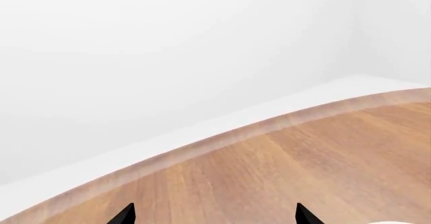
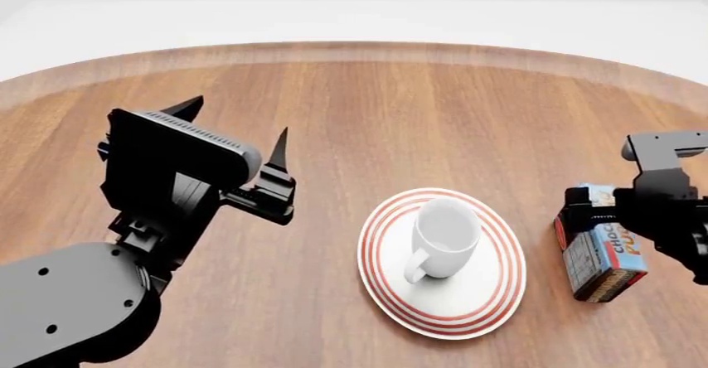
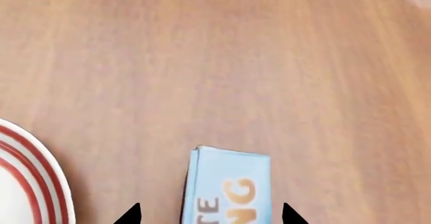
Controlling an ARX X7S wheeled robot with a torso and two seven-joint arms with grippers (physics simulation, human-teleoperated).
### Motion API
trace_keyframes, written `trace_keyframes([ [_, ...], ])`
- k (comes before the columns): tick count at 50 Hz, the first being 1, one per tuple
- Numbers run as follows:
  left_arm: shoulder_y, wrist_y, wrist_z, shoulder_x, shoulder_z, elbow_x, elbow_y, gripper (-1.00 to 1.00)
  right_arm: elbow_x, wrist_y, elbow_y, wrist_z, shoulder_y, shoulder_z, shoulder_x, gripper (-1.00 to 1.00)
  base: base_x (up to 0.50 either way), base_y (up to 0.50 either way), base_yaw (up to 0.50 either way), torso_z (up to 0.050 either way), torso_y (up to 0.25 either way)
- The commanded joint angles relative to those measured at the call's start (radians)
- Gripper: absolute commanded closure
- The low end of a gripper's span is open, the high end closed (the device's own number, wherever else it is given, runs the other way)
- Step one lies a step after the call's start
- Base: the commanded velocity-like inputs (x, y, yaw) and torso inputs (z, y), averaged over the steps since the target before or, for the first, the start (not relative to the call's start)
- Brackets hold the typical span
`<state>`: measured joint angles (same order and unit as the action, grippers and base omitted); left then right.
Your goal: Pick up the white mug and put it on the plate, and put the chocolate pudding to the right of the plate.
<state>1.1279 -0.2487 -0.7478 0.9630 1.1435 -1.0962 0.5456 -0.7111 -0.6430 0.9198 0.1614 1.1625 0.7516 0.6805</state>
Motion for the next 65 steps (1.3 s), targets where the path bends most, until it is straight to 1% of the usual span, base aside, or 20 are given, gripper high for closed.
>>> trace_keyframes([
  [1,0.003,-0.010,0.023,-0.014,-0.024,0.018,0.004,-1.00,0.000,-0.074,-0.128,-0.007,0.011,-0.026,0.032,-1.00,0.00,0.00,0.00,0.000,0.000],
  [6,0.004,-0.011,0.021,-0.013,-0.025,0.017,0.007,-1.00,-0.011,-0.118,-0.196,-0.032,0.019,-0.031,0.070,-1.00,0.00,0.00,0.00,0.000,0.000],
  [9,0.003,-0.012,0.019,-0.014,-0.025,0.017,0.010,-1.00,-0.027,-0.156,-0.256,-0.054,0.019,-0.042,0.110,-1.00,0.00,0.00,0.00,0.000,0.000],
  [16,0.006,-0.017,0.017,-0.015,-0.026,0.017,0.014,-1.00,-0.046,-0.199,-0.326,-0.078,0.020,-0.056,0.158,-1.00,0.00,0.00,0.00,0.000,0.000],
  [24,0.007,-0.018,0.019,-0.009,-0.030,0.014,0.015,-1.00,-0.039,-0.204,-0.357,-0.066,0.042,-0.049,0.164,-1.00,0.00,0.00,0.00,0.000,0.000],
  [31,-0.001,-0.014,0.019,-0.007,-0.028,0.019,0.017,-1.00,-0.035,-0.244,-0.493,-0.052,0.091,-0.030,0.203,-1.00,0.00,0.00,0.00,0.000,0.000],
  [33,-0.002,-0.013,0.019,-0.005,-0.029,0.018,0.016,-1.00,-0.036,-0.241,-0.500,-0.045,0.097,-0.032,0.207,-1.00,0.00,0.00,0.00,0.000,0.000],
  [37,-0.003,-0.013,0.019,-0.003,-0.030,0.018,0.018,-1.00,-0.049,-0.278,-0.596,-0.049,0.115,-0.034,0.247,-1.00,0.00,0.00,0.00,0.000,0.000],
  [40,-0.002,-0.013,0.019,-0.003,-0.032,0.017,0.019,-1.00,-0.053,-0.286,-0.622,-0.050,0.121,-0.037,0.261,-1.00,0.00,0.00,0.00,0.000,0.000],
  [48,0.002,-0.020,0.015,-0.001,-0.034,0.013,0.026,-1.00,-0.068,-0.315,-0.735,-0.052,0.127,-0.044,0.337,-1.00,0.00,0.00,0.00,0.000,0.000],
  [57,0.001,-0.017,0.015,0.004,-0.038,0.011,0.027,-1.00,-0.100,-0.306,-0.875,-0.057,0.116,-0.070,0.412,-1.00,0.00,0.00,0.00,0.000,0.000],
  [65,-0.002,-0.013,0.005,0.019,-0.044,0.010,0.048,-1.00,-0.177,-0.264,-1.042,-0.107,0.063,-0.129,0.477,-1.00,0.00,0.00,0.00,0.000,0.000],
])
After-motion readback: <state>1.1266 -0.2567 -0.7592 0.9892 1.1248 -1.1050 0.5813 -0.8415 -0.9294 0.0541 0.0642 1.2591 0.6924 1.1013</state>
